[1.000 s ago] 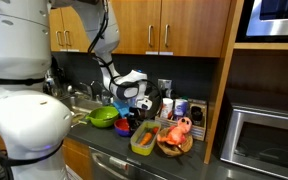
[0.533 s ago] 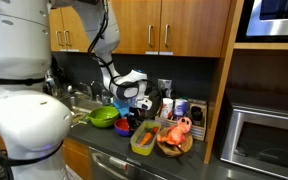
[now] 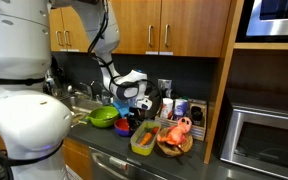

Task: Move the red and blue bowl to the counter

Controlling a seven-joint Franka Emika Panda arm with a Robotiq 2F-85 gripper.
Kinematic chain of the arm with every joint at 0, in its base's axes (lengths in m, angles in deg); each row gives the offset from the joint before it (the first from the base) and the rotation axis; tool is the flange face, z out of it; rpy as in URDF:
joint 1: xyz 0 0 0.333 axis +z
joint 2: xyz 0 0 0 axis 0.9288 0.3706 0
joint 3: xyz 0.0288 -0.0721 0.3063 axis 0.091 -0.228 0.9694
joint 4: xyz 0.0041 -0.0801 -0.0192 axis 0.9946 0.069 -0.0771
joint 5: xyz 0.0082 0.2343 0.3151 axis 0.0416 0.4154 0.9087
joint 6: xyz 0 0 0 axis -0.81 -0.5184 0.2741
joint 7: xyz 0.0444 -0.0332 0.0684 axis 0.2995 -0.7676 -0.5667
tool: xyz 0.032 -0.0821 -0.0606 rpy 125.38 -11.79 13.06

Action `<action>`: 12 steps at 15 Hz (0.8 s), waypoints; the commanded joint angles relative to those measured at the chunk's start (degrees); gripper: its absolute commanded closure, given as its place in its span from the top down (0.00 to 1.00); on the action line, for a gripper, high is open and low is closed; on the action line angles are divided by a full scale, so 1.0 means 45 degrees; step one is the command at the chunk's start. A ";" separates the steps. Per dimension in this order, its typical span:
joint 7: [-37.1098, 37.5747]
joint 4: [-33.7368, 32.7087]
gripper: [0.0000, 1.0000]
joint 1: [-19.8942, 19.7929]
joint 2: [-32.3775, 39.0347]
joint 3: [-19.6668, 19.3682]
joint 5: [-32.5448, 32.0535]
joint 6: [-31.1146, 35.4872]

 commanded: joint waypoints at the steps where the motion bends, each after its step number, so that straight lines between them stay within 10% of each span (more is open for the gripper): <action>1: 0.0081 -0.0005 0.07 -0.0240 -0.0018 0.0222 -0.0104 -0.0025; 2: 0.0080 -0.0005 0.32 -0.0240 -0.0018 0.0222 -0.0104 -0.0024; 12: 0.0323 0.0088 0.90 -0.0126 -0.0108 0.0269 -0.0376 0.0219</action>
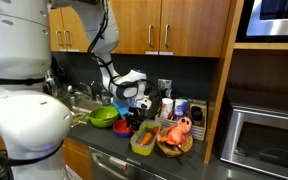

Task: Move the red and blue bowl to the counter

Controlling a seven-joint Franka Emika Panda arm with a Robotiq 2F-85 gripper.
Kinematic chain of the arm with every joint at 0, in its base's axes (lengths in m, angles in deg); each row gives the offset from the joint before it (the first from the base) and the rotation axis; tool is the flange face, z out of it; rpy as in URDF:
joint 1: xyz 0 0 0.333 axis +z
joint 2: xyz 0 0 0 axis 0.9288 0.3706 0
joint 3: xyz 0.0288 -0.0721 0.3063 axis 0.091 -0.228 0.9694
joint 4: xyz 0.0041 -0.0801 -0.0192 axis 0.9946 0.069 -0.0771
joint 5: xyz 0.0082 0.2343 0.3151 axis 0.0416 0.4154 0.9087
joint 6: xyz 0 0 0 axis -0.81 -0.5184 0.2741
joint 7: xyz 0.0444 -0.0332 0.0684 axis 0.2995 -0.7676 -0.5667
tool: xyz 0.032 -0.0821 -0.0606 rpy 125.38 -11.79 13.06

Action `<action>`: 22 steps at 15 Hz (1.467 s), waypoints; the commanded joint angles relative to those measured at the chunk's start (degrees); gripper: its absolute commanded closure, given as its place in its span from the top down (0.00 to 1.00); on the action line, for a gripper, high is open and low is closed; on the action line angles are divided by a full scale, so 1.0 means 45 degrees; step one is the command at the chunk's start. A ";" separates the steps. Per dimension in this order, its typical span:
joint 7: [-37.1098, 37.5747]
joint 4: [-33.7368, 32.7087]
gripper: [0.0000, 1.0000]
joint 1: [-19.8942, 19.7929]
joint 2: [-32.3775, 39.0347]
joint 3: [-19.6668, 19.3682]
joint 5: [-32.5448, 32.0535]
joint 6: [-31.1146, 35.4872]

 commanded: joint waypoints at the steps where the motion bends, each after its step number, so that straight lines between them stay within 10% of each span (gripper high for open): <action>1: 0.0424 0.0104 0.96 -0.0095 -0.0137 0.0130 -0.0496 0.0194; 22: 0.2876 0.1068 1.00 0.0407 -0.2163 0.0364 -0.3057 -0.0216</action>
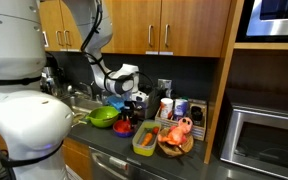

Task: Move the red and blue bowl to the counter

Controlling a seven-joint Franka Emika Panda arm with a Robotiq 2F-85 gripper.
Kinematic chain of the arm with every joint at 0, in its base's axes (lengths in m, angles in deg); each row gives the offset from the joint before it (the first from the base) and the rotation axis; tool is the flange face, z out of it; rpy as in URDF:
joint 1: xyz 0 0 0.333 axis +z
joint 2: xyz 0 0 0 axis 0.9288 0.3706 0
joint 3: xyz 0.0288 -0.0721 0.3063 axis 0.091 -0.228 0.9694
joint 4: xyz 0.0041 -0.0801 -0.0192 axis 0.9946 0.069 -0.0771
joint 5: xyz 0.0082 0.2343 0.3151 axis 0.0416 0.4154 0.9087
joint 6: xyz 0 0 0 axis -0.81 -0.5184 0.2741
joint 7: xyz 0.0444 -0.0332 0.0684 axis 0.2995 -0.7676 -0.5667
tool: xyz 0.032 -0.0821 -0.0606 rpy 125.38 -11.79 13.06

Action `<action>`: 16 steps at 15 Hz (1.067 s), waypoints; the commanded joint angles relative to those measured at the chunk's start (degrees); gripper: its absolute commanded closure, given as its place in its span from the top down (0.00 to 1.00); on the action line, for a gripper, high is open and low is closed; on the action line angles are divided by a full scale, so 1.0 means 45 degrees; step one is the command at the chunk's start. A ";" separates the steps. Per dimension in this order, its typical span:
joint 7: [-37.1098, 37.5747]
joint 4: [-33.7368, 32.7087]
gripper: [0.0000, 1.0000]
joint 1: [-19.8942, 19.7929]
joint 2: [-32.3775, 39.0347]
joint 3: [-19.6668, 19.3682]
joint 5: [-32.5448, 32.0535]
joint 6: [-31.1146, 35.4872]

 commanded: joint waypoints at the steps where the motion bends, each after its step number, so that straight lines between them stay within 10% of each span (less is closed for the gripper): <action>1: 0.0450 0.1027 1.00 0.0011 -0.1642 0.0294 -0.0174 -0.0035; 16: 0.0738 0.1716 1.00 -0.0413 -0.3513 0.1169 -0.0390 -0.0583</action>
